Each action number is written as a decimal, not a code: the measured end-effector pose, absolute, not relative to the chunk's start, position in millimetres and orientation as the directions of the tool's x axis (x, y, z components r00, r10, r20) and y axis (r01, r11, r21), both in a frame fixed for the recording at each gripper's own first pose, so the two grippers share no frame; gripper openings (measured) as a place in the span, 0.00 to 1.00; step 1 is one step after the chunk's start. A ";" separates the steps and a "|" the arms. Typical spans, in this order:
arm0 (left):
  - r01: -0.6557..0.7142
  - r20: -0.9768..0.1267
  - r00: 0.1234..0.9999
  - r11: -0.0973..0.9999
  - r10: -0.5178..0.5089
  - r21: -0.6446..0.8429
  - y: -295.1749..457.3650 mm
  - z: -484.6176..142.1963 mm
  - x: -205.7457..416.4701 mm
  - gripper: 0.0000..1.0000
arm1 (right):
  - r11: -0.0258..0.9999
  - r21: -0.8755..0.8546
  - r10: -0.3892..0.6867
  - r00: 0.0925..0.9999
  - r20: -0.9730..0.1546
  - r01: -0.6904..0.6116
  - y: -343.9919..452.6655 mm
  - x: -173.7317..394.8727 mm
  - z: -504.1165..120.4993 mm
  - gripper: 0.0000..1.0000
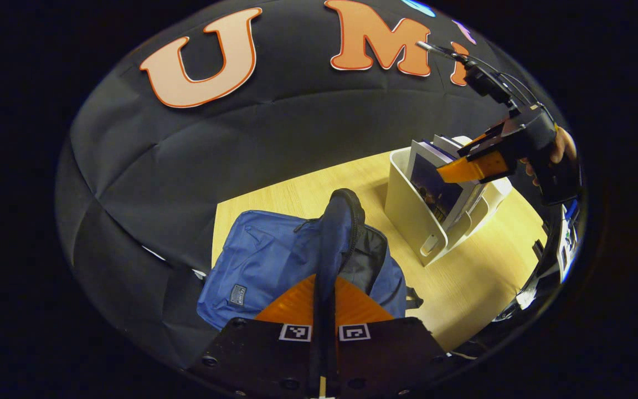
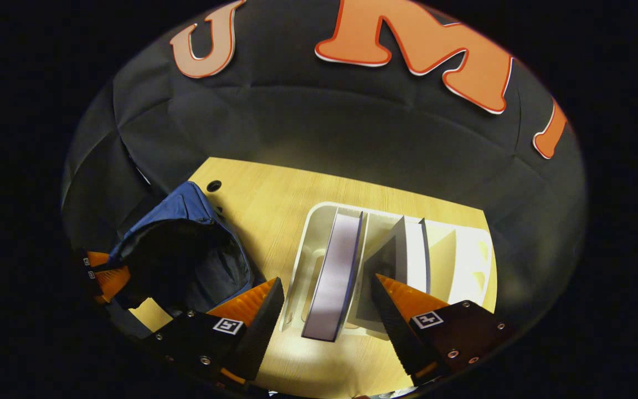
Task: Open the schoolbag, grab two books from the bookshelf and put them into the schoolbag.
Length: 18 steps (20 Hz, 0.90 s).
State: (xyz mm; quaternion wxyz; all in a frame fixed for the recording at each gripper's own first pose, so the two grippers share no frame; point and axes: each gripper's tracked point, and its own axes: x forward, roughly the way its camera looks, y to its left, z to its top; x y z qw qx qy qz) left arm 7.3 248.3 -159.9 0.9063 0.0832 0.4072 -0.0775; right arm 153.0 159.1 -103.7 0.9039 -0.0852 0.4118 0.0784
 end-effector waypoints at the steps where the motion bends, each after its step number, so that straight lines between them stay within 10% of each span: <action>1: 0.227 -0.757 0.648 0.970 -0.082 0.089 251.9 -159.1 8.0 0.04 | 0.973 -0.091 0.063 0.624 -0.779 -0.212 159.9 154.0 -110.8 0.93; 6: 0.275 -0.751 0.654 0.953 -0.092 0.123 258.2 -152.6 13.4 0.04 | 0.972 -0.159 -0.047 0.520 -0.853 -0.173 153.8 156.2 -137.6 0.74; 7: 0.283 -0.750 0.653 0.952 -0.101 0.118 258.5 -153.2 12.5 0.04 | 0.973 -0.161 -0.060 0.494 -0.867 -0.164 153.1 156.4 -144.3 0.57; 8: 0.289 -0.750 0.652 0.951 -0.107 0.115 258.7 -153.3 12.4 0.04 | 0.974 -0.167 -0.078 0.473 -0.878 -0.150 151.0 156.2 -147.9 0.63; 9: 0.292 -0.749 0.653 0.949 -0.110 0.115 259.5 -152.7 11.5 0.04 | 0.978 -0.160 -0.082 0.452 -0.888 -0.137 151.1 154.6 -150.2 0.45; 18: 0.339 -0.748 0.632 0.940 -0.204 0.030 261.0 -141.1 14.1 0.04 | 0.999 -0.029 -0.017 0.499 -0.866 -0.016 145.1 120.4 -87.6 0.36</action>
